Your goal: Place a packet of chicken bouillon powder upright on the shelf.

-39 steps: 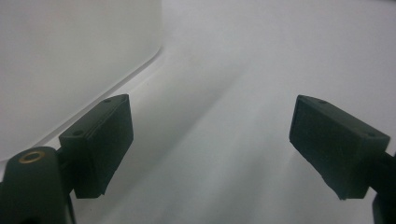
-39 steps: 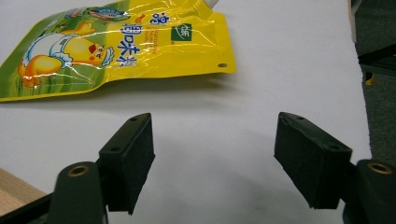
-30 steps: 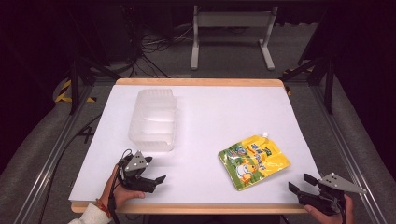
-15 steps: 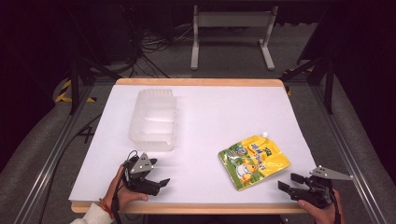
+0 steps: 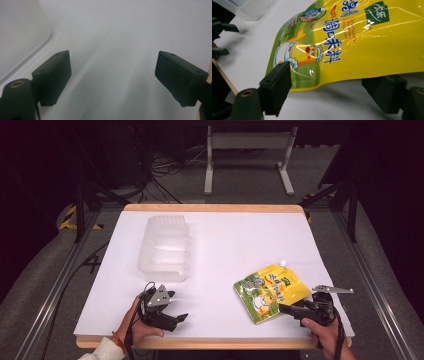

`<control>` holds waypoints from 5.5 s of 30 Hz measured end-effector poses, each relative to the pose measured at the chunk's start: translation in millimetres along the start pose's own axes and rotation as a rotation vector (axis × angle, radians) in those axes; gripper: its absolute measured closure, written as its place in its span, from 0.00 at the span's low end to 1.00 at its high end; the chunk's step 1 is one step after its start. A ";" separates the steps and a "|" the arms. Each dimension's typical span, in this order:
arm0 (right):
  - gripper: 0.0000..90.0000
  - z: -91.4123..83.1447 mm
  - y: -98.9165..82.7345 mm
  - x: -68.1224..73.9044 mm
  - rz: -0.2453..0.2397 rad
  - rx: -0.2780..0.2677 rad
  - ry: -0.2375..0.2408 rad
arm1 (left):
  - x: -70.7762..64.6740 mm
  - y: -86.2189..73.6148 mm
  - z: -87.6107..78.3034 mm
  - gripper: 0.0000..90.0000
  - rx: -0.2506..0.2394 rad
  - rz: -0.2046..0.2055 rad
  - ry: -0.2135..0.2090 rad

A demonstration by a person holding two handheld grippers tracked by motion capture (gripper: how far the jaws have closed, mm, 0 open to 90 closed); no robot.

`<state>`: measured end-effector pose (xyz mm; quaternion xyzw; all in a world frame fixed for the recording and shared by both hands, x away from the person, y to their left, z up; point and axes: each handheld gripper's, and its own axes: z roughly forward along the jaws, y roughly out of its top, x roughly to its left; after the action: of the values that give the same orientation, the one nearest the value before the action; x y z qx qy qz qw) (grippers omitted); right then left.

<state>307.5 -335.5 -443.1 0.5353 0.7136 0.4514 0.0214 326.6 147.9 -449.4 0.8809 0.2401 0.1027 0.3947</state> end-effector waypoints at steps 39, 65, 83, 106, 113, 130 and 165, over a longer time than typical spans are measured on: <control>1.00 0.9 34.3 82.8 -0.526 -0.236 0.003 | 5.8 109.7 61.2 0.26 -0.113 0.048 -0.185; 1.00 20.3 59.0 115.8 -0.601 -0.287 0.010 | 8.7 119.6 32.3 0.91 -0.198 0.080 -0.051; 1.00 45.0 93.1 147.2 -0.669 -0.314 0.037 | 29.5 118.2 -4.3 0.91 -0.244 0.035 0.116; 1.00 87.4 145.7 195.1 -0.735 -0.293 0.113 | 68.9 100.6 -56.4 0.91 -0.313 -0.035 0.237; 1.00 108.7 151.5 205.3 -0.734 -0.279 0.138 | 81.5 91.6 -63.4 0.93 -0.317 -0.050 0.285; 1.00 143.5 172.6 223.5 -0.734 -0.307 0.153 | 102.9 76.6 -79.5 0.98 -0.386 -0.104 0.377; 1.00 196.8 180.0 225.5 -0.734 -0.302 0.155 | 134.9 50.1 -74.2 0.98 -0.403 -0.175 0.400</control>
<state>446.5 -33.1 -337.3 0.2000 0.7825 0.5527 0.2056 432.8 235.1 -363.8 0.7230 0.3628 0.2856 0.5139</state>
